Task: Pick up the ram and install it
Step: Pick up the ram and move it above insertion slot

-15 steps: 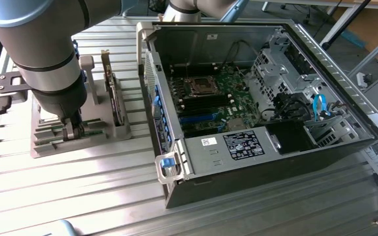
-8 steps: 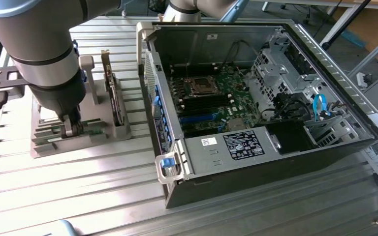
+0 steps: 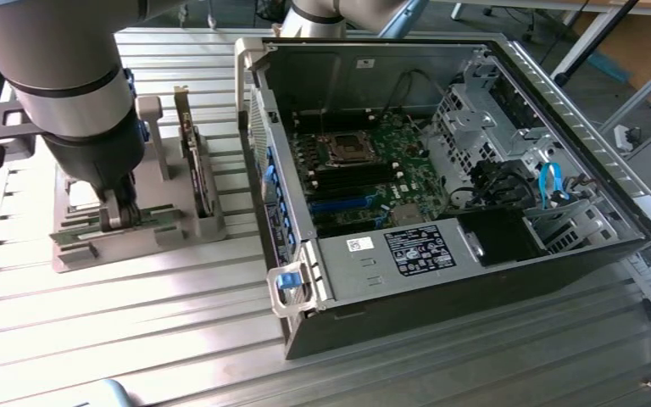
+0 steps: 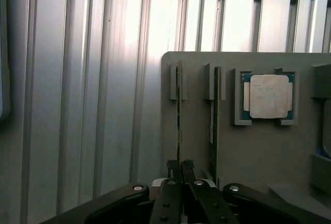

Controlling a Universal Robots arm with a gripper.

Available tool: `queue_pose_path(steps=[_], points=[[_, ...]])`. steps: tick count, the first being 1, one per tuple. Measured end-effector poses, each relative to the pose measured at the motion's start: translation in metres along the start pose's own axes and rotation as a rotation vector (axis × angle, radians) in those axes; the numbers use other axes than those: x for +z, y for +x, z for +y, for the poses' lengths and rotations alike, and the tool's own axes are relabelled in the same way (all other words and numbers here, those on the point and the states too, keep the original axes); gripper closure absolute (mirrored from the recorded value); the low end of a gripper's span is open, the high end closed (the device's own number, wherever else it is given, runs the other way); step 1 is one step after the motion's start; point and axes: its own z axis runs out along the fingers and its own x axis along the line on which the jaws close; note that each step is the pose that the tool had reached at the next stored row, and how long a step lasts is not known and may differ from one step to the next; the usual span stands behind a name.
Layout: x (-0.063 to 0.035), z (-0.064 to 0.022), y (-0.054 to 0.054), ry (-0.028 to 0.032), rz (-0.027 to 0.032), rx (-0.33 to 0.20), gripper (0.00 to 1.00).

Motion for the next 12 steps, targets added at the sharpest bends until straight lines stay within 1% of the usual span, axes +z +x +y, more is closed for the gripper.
queue_pose_path(steps=[12], points=[[-0.0257,0.0001,0.000,0.0000,0.0000,0.000,0.88]])
